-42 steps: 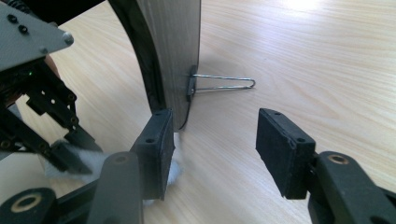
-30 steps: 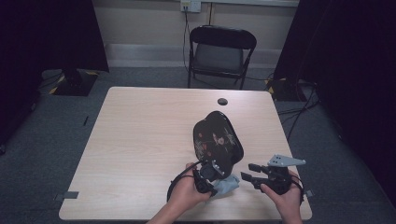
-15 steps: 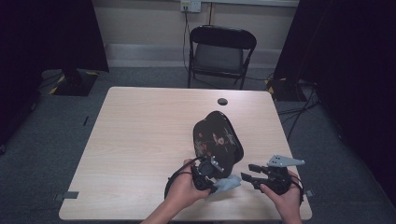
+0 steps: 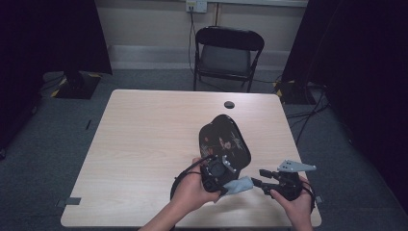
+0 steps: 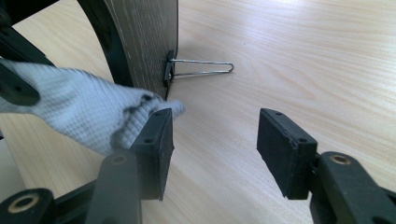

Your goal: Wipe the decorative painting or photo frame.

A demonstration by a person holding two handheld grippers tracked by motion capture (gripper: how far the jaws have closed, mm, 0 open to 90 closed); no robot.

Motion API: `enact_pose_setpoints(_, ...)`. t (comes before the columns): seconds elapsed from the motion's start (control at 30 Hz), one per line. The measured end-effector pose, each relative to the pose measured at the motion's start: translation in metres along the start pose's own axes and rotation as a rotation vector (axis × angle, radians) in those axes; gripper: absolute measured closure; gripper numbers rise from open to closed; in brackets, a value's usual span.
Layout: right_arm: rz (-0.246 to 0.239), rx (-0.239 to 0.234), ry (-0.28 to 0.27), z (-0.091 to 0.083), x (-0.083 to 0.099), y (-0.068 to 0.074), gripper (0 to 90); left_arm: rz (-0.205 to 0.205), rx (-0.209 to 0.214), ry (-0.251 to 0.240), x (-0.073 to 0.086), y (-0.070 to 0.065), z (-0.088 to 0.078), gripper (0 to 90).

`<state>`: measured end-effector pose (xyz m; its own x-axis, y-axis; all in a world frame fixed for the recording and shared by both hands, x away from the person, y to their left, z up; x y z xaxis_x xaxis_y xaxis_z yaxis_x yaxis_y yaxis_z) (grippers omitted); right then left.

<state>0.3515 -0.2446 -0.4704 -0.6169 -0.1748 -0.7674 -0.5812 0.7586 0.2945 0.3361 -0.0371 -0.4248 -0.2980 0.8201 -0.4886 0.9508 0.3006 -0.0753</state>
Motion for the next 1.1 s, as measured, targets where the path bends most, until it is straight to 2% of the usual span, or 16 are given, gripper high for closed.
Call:
enact_pose_setpoints(0.13, 0.002, -0.004, 0.003, 0.001, 0.001, -0.001, 46.3, 0.004, -0.007, 0.013, -0.007, -0.002, -0.012, 78.6)
enact_pose_setpoints(0.53, -0.01, -0.011, 0.019, 0.004, 0.003, 0.003, 46.2, 0.022, -0.028, -0.036, -0.03, -0.005, -0.055, 78.5)
enact_pose_setpoints(0.87, -0.045, -0.068, 0.03, 0.011, 0.002, 0.019, 45.4, 0.043, -0.048, -0.045, -0.048, -0.009, -0.082, 78.4)
enact_pose_setpoints(1.1, -0.044, -0.093, 0.026, 0.018, 0.002, 0.028, 45.1, 0.057, -0.052, -0.059, -0.063, -0.012, -0.094, 78.4)
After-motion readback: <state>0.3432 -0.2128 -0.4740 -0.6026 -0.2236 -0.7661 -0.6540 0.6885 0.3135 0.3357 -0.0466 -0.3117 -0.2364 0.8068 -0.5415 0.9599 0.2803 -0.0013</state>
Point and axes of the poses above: each handheld gripper's, and its own axes: z roughly forward along the jaws, x roughly out of its underside, y roughly to its left, the point moved 5 cm from there along z, roughly forward along the jaws, and after that the axes turned 8 degrees about z, right-handed, at the moved point
